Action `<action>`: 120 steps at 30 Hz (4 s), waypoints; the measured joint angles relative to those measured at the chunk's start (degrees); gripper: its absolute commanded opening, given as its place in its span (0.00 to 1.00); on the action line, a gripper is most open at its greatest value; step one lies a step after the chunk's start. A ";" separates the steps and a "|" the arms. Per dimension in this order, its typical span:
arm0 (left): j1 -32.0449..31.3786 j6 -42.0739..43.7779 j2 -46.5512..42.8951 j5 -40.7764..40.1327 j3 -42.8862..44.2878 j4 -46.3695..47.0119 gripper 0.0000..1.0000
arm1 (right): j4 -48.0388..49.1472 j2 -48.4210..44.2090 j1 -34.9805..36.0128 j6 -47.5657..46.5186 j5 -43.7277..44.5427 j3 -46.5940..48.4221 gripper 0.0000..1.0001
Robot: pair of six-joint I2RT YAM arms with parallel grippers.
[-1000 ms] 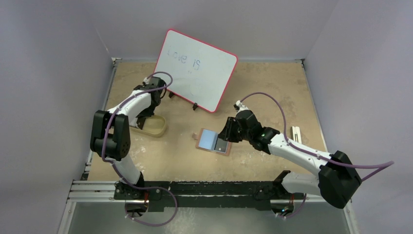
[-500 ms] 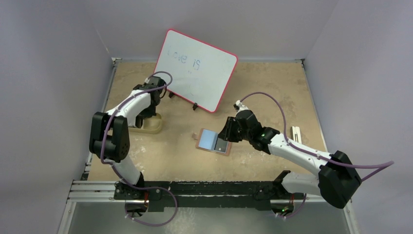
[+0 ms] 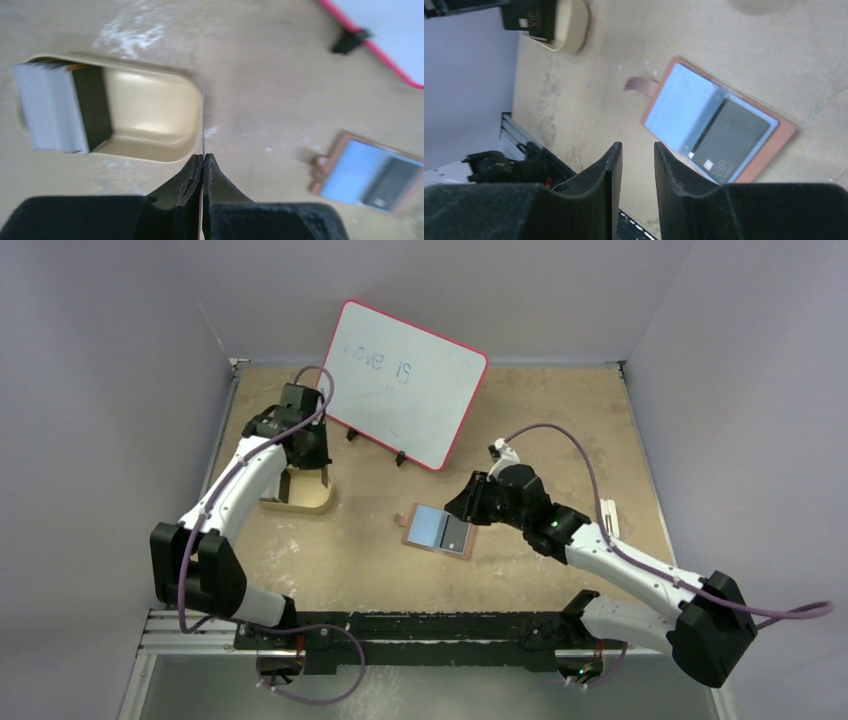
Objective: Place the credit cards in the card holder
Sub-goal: Pick up the credit card from the storage box, then insert the credit card into the card holder.
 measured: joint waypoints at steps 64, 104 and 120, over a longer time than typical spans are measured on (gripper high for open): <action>-11.74 -34.36 -16.00 44.15 -29.42 49.07 0.50 | 15.28 -8.02 -3.63 7.30 -11.23 -2.43 0.00; -21.97 -23.85 3.39 19.52 -32.46 43.82 0.00 | 28.20 10.82 -10.78 11.26 -10.56 -19.56 0.00; -24.59 -25.33 2.21 16.70 -33.27 43.60 0.00 | 38.77 15.96 -11.96 13.29 -14.67 -22.40 0.00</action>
